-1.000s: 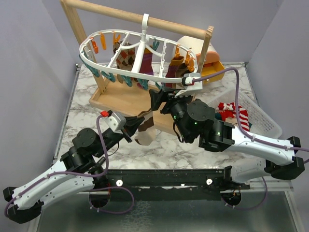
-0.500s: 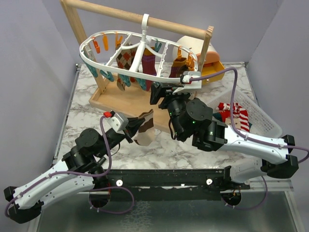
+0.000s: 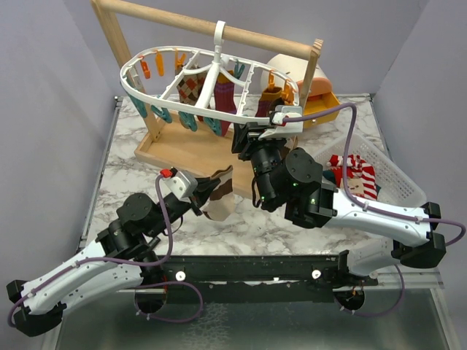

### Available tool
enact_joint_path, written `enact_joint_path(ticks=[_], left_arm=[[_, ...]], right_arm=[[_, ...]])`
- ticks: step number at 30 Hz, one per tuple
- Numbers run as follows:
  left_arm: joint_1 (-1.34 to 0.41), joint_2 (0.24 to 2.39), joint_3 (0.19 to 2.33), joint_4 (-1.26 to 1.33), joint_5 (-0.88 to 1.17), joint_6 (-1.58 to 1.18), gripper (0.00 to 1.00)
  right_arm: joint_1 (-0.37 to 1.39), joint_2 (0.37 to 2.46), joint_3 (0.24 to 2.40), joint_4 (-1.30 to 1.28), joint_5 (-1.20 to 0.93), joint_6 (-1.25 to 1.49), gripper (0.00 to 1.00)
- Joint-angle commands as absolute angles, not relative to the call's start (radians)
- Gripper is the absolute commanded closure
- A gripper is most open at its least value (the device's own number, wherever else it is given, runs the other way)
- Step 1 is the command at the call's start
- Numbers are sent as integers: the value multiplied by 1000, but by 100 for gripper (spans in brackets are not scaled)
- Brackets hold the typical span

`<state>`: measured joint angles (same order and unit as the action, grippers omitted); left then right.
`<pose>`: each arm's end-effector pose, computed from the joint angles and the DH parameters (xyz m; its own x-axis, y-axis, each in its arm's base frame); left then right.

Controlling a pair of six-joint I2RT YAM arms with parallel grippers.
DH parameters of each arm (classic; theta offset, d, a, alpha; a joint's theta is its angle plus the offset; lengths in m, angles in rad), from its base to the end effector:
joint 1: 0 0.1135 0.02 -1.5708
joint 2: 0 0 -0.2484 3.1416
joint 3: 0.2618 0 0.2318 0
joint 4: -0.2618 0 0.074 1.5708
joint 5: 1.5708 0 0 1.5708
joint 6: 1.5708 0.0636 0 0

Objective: Clip the socks to the hanger
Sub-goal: Rotate the hanger at the clothesline.

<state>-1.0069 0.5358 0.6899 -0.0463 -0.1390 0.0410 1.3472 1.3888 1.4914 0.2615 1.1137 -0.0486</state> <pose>0.0901 -0.1260 0.3487 0.0888 -0.0644 -0.9940 0.7604 0.6489 0.0259 0.1193 0.2672 0.4768 0.0907 0.3024 -0.9489 -0.2403 0.9313 0.2738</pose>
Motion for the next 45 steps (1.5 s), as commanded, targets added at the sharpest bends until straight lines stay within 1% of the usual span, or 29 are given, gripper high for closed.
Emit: enact_joint_path(ticks=[1, 4, 8, 12, 16, 19, 20, 21, 24, 27, 28, 29, 31, 35, 36, 40, 43, 45], left_arm=[[-1003, 540, 680, -13, -132, 56, 100], [-1003, 546, 682, -4, -132, 63, 100], [-1003, 561, 683, 23, -126, 63, 100], [-1003, 581, 682, 50, -115, 61, 100], [-1003, 599, 684, 84, -108, 54, 100], [-1003, 622, 694, 110, -95, 51, 100], [-1003, 631, 700, 117, -90, 51, 100], [-1003, 640, 704, 121, -86, 51, 100], [-1003, 661, 718, 135, -74, 49, 100], [-1003, 670, 727, 138, -70, 48, 100], [-1003, 671, 727, 138, -70, 48, 100], [-1003, 670, 727, 136, -71, 50, 100], [-1003, 669, 725, 127, -76, 51, 100], [-1003, 662, 714, 118, -83, 50, 100], [-1003, 661, 711, 117, -83, 47, 100], [-1003, 660, 706, 112, -81, 39, 100], [-1003, 656, 706, 102, -83, 34, 100], [-1003, 650, 706, 96, -88, 32, 100]], right_arm=[[1348, 1392, 1510, 296, 1139, -74, 54], [1348, 1374, 1501, 286, 1129, -59, 57], [1343, 1336, 1480, 237, 1099, -8, 67], [1331, 1290, 1451, 171, 1066, 73, 73], [1314, 1233, 1407, 133, 1026, 111, 84], [1294, 1210, 1398, 82, 994, 142, 93], [1292, 1206, 1397, 73, 987, 145, 98], [1290, 1201, 1395, 65, 981, 146, 99], [1289, 1193, 1394, 45, 985, 153, 99], [1289, 1179, 1394, 15, 1011, 161, 84], [1289, 1169, 1388, 6, 1027, 162, 80], [1289, 1160, 1384, 2, 1049, 167, 79], [1287, 1135, 1373, -38, 1096, 171, 80], [1283, 1083, 1349, -28, 1144, 123, 97], [1281, 1079, 1348, -23, 1142, 96, 99], [1281, 1100, 1358, -18, 1074, -38, 97], [1281, 1127, 1382, -65, 1065, -48, 96], [1281, 1127, 1376, -65, 1052, -49, 93]])
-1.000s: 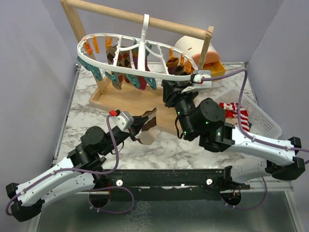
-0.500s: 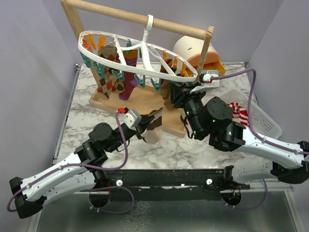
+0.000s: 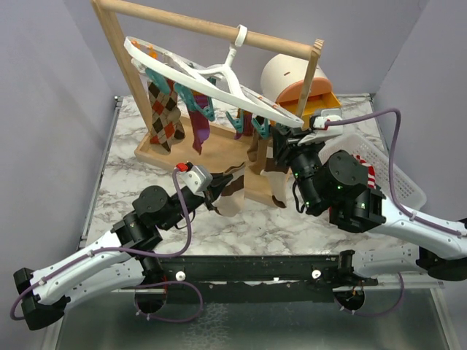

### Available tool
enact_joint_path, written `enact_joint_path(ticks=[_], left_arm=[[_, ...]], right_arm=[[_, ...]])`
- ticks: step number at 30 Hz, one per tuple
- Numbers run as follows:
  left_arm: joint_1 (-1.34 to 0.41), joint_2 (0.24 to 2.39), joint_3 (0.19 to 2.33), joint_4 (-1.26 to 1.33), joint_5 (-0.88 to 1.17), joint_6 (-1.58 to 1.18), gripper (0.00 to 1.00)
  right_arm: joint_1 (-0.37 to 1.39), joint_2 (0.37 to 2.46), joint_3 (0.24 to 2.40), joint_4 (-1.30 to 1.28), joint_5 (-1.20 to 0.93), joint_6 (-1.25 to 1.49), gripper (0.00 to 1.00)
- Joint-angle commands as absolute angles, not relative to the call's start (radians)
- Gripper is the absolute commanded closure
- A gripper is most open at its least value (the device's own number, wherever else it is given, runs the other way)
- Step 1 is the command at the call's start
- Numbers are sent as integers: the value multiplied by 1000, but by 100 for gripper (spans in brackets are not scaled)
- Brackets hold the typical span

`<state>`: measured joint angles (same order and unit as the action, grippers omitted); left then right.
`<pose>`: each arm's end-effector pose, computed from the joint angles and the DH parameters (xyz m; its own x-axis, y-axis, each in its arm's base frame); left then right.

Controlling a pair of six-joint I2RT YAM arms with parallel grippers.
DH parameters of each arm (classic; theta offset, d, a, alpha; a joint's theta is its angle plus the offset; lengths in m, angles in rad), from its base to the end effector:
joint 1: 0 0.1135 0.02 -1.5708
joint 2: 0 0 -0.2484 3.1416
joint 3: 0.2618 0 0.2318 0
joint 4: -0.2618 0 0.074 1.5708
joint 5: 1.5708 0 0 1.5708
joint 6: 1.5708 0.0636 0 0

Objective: Clip the socks to the hanger
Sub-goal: Rotate the hanger at the clothesline.

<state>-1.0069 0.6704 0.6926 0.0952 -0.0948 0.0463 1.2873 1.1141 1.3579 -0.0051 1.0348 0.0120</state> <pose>0.1036 -0.1525 0.3489 0.0992 -0.0706 -0.9926 0.7874 0.6155 0.0349 0.1131 0.1928 0.4739 0.0631 0.2383 -0.9691 -0.2574 0.9421 0.2149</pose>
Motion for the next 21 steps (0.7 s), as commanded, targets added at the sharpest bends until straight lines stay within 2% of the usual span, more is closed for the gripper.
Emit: enact_joint_path(ticks=[1, 3, 6, 13, 21], left_arm=[[-1003, 647, 706, 92, -90, 32, 100], [-1003, 643, 709, 82, -93, 32, 100], [-1003, 636, 712, 69, -99, 34, 100], [-1003, 634, 709, 66, -100, 38, 100], [-1003, 652, 714, 83, -89, 31, 100]], right_arm=[[1281, 1125, 1369, -57, 1055, -49, 87], [1281, 1120, 1364, -53, 1061, -39, 71], [1281, 1109, 1371, -77, 1066, -12, 59], [1281, 1098, 1448, -202, 1051, 72, 48], [1281, 1111, 1500, -235, 1001, 124, 43]])
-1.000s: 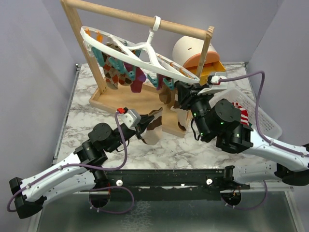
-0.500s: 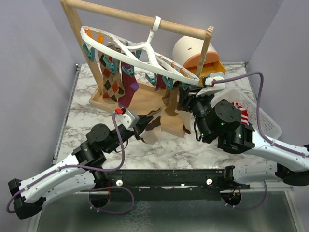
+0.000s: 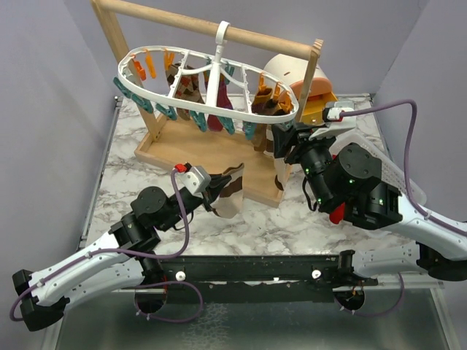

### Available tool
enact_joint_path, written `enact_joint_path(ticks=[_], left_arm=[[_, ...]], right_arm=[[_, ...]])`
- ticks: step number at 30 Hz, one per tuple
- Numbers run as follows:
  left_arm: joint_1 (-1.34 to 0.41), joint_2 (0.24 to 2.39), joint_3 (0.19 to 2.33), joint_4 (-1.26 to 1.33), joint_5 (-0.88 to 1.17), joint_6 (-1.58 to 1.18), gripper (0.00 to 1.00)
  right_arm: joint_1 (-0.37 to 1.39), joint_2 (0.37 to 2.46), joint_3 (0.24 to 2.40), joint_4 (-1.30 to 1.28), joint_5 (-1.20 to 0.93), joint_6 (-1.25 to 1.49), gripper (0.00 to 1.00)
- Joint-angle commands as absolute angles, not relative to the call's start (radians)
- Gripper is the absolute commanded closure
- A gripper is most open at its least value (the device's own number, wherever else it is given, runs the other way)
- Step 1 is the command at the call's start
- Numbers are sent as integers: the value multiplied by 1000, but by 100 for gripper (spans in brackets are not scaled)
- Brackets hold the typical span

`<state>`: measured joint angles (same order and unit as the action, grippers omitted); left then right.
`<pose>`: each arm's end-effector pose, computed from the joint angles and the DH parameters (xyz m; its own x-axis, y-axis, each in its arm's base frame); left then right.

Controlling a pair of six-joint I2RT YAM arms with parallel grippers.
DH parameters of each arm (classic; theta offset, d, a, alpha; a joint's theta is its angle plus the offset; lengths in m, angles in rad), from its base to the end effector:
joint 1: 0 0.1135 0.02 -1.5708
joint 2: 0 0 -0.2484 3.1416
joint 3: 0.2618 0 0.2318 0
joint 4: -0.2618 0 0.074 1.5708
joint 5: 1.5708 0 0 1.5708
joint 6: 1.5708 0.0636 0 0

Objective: Clip the socks to the hanger
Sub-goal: Rotate the hanger at the clothesline.

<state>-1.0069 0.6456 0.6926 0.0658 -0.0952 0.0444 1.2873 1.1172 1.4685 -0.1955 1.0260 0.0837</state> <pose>0.1007 -0.1479 0.3489 0.0952 -0.0679 -0.9931 0.7874 0.6155 0.0334 0.1100 0.1829 0.4868 0.0214 0.2284 -0.9733 -0.2639 0.9403 0.2148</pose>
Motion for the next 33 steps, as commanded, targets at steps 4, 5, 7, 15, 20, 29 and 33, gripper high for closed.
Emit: enact_joint_path(ticks=[4, 5, 7, 15, 20, 29, 33], left_arm=[[-1003, 653, 723, 80, -86, 32, 100], [-1003, 652, 725, 76, -87, 33, 100], [-1003, 649, 730, 72, -90, 40, 100], [-1003, 647, 744, 50, -98, 56, 100], [-1003, 633, 740, 34, -103, 51, 100], [-1003, 600, 731, -26, -150, 71, 100], [-1003, 588, 724, -36, -156, 66, 100]], right_arm=[[1281, 1120, 1508, -254, 960, 165, 43], [1281, 1119, 1508, -260, 941, 178, 43], [1281, 1113, 1504, -263, 887, 197, 43], [1281, 1137, 1558, -314, 617, 236, 44], [1281, 1161, 1615, -356, 438, 233, 45], [1281, 1249, 1745, -434, 193, 235, 45], [1281, 1279, 1712, -378, 246, 256, 44]])
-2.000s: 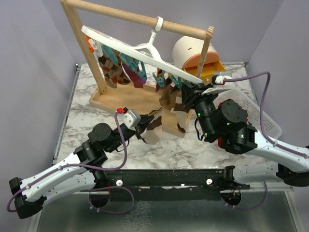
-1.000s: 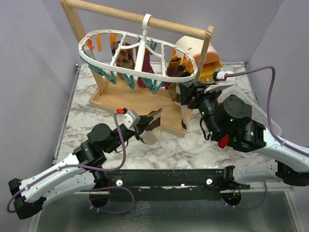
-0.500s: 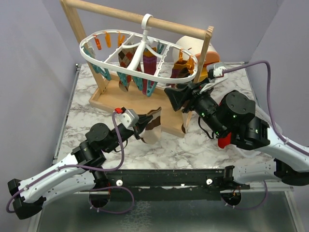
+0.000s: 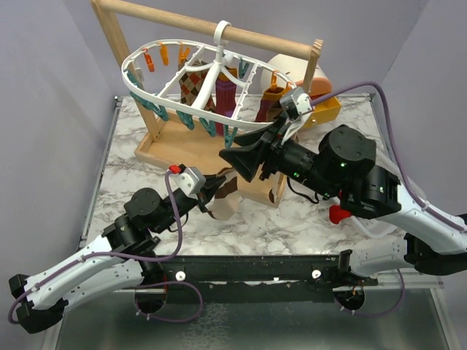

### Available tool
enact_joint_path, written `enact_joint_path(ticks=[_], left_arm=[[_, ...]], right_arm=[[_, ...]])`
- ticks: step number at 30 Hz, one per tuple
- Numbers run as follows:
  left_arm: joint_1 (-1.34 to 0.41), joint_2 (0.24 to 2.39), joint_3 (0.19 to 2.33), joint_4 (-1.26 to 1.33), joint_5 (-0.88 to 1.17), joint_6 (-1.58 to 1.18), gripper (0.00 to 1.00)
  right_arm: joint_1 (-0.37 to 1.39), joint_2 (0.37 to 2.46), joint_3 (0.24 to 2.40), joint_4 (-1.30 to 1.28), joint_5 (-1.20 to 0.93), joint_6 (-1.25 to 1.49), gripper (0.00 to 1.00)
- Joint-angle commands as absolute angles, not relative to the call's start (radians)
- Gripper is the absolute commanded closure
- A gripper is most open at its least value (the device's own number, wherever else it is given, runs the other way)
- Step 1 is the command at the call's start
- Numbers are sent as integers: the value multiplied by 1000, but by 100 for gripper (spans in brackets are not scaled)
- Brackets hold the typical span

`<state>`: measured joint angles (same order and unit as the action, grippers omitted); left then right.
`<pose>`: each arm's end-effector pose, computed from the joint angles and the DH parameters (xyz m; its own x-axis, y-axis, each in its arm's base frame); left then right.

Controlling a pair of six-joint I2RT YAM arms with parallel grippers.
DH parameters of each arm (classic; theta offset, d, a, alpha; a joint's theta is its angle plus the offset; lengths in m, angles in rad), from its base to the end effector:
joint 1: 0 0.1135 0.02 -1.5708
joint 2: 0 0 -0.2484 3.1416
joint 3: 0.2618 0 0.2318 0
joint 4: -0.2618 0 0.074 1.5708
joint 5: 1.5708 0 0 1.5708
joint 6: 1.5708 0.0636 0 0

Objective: Clip the socks to the hanger
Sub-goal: Rotate the hanger at the clothesline.

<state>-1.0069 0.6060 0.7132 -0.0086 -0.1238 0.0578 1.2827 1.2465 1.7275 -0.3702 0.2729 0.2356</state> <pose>0.0967 -0.1382 0.3521 0.0972 -0.0464 -0.9942 0.7687 0.6380 0.0454 0.0863 0.2310 0.5207 -0.1672 0.2269 -0.9595 -0.8311 0.4911 0.2610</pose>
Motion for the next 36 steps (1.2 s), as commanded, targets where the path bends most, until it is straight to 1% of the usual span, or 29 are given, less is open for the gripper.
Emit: enact_joint_path(ticks=[1, 7, 10, 13, 20, 26, 36], left_arm=[[-1003, 586, 723, -38, -156, 63, 100], [-1003, 576, 721, -51, -164, 59, 100], [-1003, 573, 719, -51, -166, 57, 100], [-1003, 567, 717, -54, -168, 55, 100], [-1003, 548, 712, -63, -182, 63, 100], [-1003, 558, 705, -49, -184, 75, 100], [-1003, 576, 697, -29, -182, 93, 100]], right_arm=[[1281, 1284, 1701, -358, 269, 260, 44], [1282, 1328, 1673, -259, 365, 308, 39], [1285, 1334, 1614, -149, 434, 338, 37], [1298, 1355, 1587, -71, 566, 341, 35], [1329, 1393, 1589, -8, 807, 277, 34], [1337, 1451, 1642, 38, 876, 215, 33], [1338, 1498, 1670, 115, 1004, 146, 35]])
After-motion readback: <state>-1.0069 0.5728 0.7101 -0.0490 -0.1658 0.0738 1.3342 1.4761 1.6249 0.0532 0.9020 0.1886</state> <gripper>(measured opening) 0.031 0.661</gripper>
